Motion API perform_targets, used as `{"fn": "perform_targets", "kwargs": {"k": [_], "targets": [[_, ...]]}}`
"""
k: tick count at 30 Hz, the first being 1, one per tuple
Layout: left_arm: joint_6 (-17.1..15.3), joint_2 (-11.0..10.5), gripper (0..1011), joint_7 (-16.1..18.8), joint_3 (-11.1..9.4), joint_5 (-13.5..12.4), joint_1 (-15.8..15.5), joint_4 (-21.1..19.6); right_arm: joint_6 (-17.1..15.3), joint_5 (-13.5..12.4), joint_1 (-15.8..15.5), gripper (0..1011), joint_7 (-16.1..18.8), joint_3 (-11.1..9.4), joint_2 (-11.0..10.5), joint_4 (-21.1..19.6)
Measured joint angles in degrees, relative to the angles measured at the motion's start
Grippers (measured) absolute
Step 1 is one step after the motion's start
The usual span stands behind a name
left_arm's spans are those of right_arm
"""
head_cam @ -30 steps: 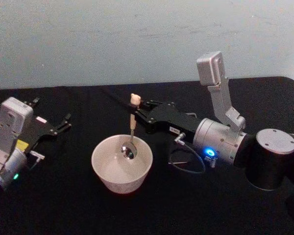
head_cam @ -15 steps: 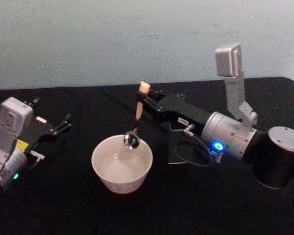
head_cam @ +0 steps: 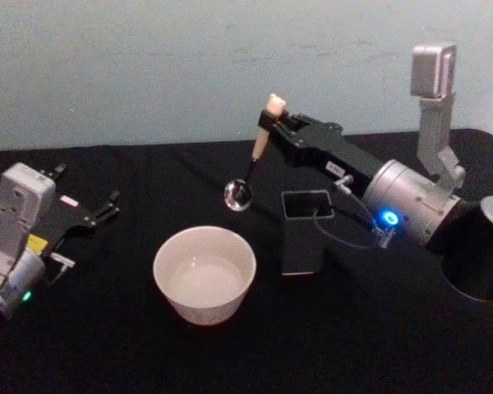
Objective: Pick up the stirring spoon with one hand, stir inside the cup, then place it back in its original position.
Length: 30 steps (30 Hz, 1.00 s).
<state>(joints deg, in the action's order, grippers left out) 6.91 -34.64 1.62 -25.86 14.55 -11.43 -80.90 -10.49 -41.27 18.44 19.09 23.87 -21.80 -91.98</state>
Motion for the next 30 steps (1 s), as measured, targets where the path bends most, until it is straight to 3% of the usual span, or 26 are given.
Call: {"fn": "perform_targets", "kwargs": {"k": [14,30], "targets": [[0.0,0.0,1001,0.0,0.0,0.0,0.0,0.0,0.6,-4.6,-2.0,202,-0.4,-3.1,-3.6,-4.8],[0.0,0.0,1001,0.0,0.0,0.0,0.0,0.0,2.2,-7.7,-6.3,202,-0.1,-5.6,-10.3,-9.0]]}}
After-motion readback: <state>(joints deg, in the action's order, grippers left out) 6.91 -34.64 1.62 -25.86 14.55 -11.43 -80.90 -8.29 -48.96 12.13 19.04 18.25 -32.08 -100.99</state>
